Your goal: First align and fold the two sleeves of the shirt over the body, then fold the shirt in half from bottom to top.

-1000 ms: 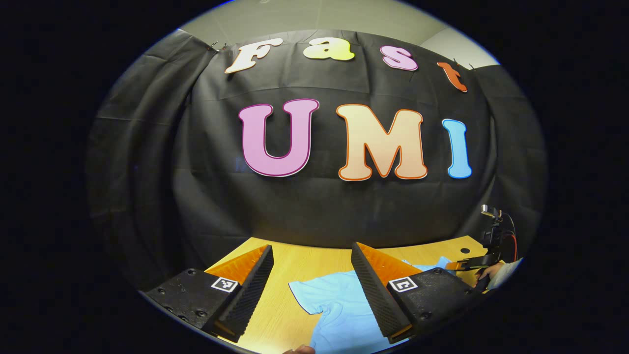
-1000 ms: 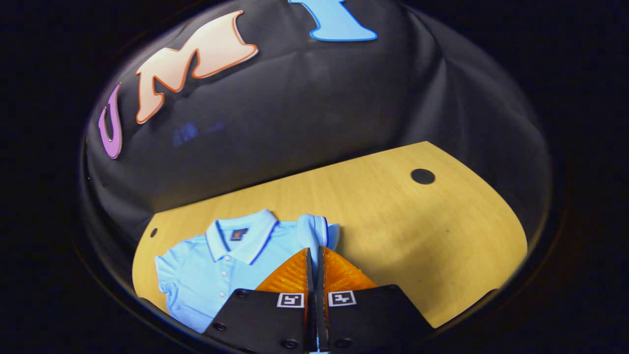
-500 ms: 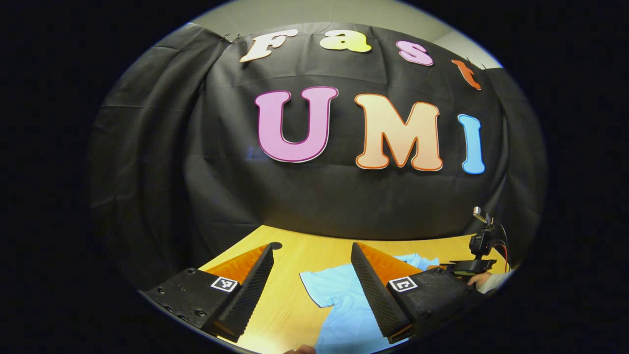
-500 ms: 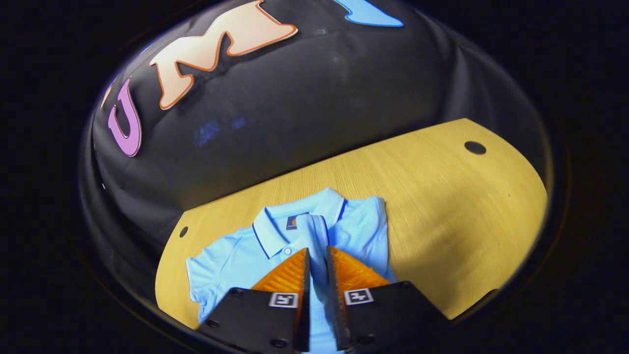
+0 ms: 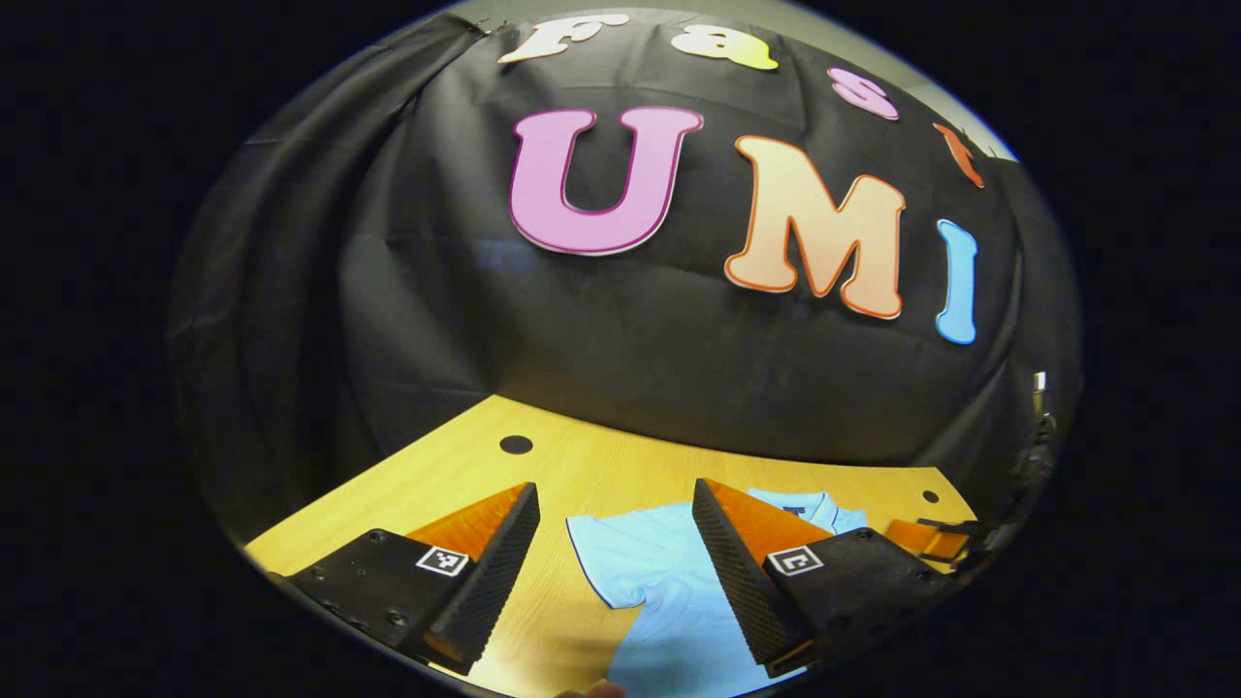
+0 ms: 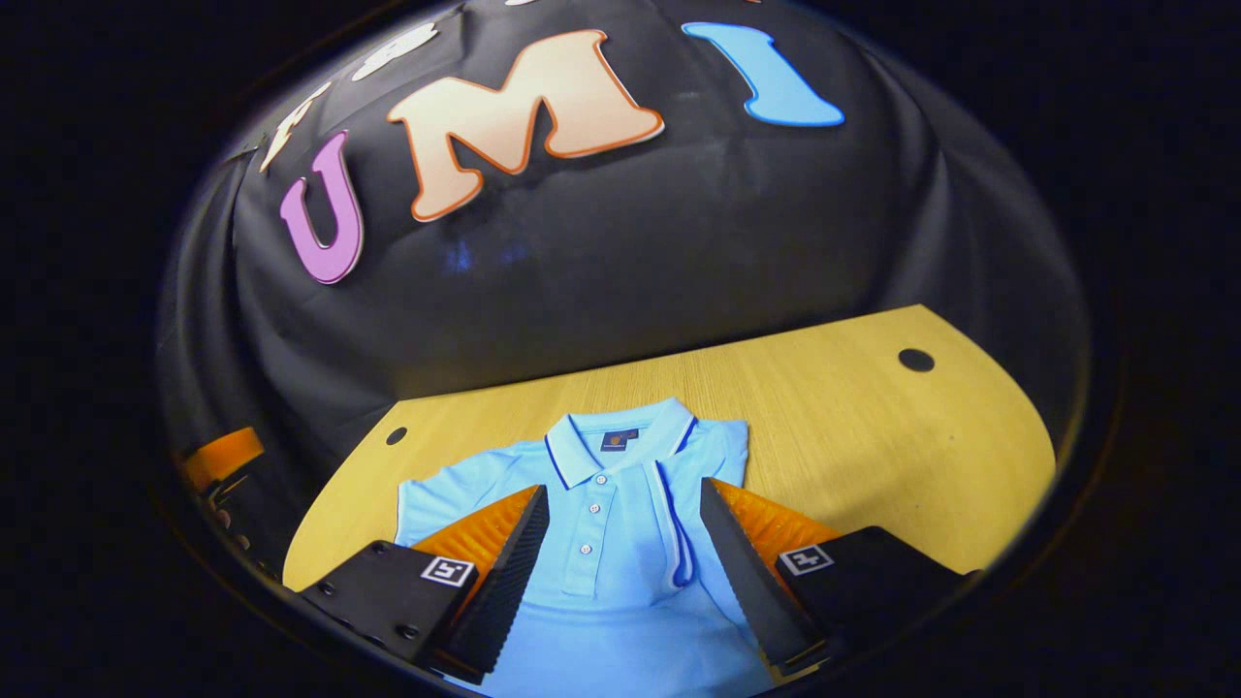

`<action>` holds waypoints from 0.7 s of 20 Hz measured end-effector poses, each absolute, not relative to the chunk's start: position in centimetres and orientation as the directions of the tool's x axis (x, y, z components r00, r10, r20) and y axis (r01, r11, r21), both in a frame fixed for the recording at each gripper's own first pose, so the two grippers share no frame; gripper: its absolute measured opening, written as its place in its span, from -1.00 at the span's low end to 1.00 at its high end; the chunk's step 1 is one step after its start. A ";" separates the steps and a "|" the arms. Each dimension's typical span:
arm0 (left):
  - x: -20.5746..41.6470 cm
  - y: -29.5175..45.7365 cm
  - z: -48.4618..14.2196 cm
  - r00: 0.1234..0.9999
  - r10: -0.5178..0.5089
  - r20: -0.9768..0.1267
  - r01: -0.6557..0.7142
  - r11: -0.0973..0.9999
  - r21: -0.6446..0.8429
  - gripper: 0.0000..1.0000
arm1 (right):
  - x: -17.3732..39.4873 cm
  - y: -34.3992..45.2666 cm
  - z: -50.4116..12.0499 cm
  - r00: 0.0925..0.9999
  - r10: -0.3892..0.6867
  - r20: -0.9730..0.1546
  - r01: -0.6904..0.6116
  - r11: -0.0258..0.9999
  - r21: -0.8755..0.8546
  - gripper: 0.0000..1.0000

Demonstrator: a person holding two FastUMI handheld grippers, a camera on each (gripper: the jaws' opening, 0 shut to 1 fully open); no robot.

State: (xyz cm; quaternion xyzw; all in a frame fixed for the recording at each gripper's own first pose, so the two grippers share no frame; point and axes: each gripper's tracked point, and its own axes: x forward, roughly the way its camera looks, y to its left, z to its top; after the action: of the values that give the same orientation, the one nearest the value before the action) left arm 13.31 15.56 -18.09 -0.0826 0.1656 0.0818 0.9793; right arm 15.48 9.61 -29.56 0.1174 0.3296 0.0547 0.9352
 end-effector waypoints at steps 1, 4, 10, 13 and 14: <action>13.9 15.8 -19.5 0.923 0.135 -0.361 -0.194 0.972 -0.130 0.90 | 14.6 9.2 -28.6 0.789 0.174 -0.590 -0.037 0.971 0.236 0.95; 15.8 16.1 -22.9 0.895 0.139 -0.424 -0.208 0.971 -0.120 0.90 | 12.1 8.3 -26.0 0.803 0.167 -0.572 -0.039 0.973 0.229 0.96; 18.9 15.4 -31.0 0.820 0.093 -0.565 -0.182 0.978 -0.104 0.92 | 8.8 7.0 -23.6 0.806 0.155 -0.571 -0.007 0.967 0.253 0.86; 19.4 15.8 -34.1 0.781 0.102 -0.616 -0.217 0.969 -0.115 0.92 | 7.9 6.2 -23.8 0.798 0.143 -0.586 0.005 0.970 0.244 0.95; 19.5 16.3 -34.8 0.772 0.119 -0.624 -0.227 0.969 -0.096 0.92 | 7.6 5.9 -23.8 0.794 0.140 -0.591 0.006 0.971 0.238 0.95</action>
State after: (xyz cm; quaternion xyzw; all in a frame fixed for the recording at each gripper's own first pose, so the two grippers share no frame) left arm 19.51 16.33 -34.80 -0.0830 0.3246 0.0924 0.9377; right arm 7.62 5.92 -23.84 0.1146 0.3186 0.0354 0.9403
